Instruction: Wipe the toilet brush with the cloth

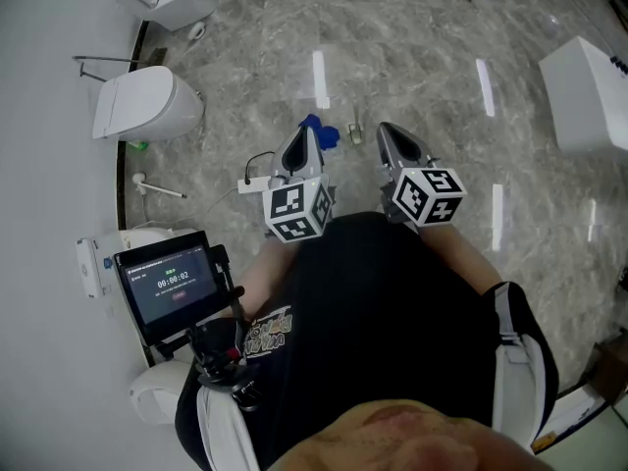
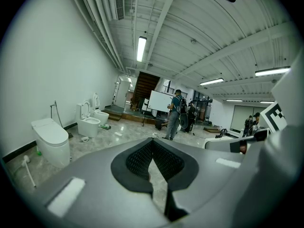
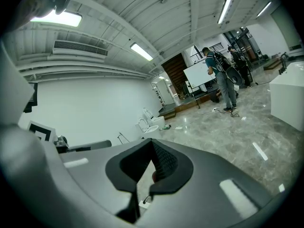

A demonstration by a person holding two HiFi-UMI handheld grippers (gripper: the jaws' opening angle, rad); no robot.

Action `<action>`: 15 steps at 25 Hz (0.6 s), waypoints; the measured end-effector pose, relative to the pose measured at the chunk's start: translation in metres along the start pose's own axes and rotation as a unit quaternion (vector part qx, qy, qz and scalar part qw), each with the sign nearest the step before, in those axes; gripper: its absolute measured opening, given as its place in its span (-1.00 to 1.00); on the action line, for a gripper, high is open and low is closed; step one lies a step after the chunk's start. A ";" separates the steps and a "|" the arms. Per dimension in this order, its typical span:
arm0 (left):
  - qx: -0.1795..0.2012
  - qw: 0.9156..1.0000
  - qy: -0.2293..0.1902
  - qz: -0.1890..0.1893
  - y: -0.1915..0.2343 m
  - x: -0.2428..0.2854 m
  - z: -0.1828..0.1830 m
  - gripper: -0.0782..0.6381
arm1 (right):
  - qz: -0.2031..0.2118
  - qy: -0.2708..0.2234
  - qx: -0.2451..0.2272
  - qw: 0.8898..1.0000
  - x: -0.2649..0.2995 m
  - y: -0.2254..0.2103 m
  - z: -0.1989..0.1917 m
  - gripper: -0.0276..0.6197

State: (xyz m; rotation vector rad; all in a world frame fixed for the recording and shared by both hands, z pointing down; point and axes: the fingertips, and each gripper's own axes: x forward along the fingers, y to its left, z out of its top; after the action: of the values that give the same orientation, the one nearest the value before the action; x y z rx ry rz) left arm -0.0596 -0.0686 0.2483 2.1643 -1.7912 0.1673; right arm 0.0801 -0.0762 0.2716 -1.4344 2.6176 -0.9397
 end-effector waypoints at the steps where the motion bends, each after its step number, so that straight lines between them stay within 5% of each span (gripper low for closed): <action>1: 0.000 1.000 0.000 0.000 0.000 0.000 0.000 -0.78 | 0.000 0.000 0.000 1.000 0.000 0.000 0.000 -0.91; 15: -0.005 1.000 -0.002 -0.009 -0.005 0.003 -0.001 -0.78 | -0.007 0.002 0.001 1.000 -0.005 -0.002 0.005 -0.91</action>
State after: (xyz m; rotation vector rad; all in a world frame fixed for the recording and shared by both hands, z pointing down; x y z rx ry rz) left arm -0.0541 -0.0700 0.2488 2.1737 -1.7716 0.1481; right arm 0.0862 -0.0752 0.2674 -1.4544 2.6123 -0.9462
